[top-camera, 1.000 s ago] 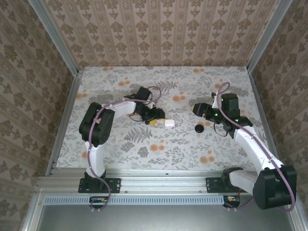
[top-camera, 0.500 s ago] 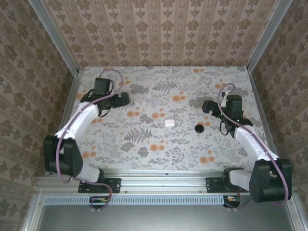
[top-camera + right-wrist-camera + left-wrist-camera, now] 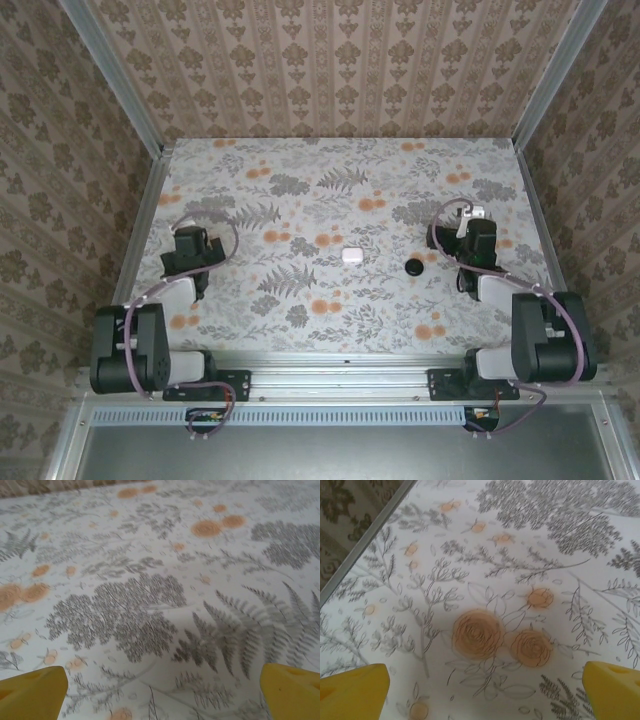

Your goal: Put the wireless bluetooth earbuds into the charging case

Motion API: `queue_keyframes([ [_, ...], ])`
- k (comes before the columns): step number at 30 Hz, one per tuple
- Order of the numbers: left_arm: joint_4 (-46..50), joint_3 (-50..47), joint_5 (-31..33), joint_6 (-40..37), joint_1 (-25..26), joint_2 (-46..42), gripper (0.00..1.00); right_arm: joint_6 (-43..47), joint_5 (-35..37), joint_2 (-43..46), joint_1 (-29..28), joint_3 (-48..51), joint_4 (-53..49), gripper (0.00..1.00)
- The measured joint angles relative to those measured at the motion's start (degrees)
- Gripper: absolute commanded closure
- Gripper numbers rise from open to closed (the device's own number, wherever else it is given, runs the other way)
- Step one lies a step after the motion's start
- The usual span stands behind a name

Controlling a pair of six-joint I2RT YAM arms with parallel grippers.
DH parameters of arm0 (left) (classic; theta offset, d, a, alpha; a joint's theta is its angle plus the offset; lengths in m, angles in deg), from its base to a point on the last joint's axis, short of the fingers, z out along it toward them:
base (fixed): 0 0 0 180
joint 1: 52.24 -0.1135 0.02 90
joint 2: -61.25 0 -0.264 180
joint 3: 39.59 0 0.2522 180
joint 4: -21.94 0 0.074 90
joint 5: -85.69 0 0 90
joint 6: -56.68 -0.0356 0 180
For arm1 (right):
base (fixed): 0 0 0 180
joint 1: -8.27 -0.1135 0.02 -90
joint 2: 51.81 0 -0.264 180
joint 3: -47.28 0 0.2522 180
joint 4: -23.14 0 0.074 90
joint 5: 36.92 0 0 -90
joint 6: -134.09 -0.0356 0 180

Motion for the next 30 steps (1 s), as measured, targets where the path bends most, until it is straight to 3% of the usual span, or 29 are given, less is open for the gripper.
queue_keyframes([
  [6, -25.70, -4.52, -3.93, -5.60, 0.11, 10.10, 0.00, 2.71, -0.57, -6.23, -2.54, 2.93, 10.97, 0.00],
  [30, -26.99, -1.42, -6.08, -8.85, 1.11, 11.15, 0.00, 3.34, -0.96, -6.25, -2.34, 2.25, 12.41, 0.00],
])
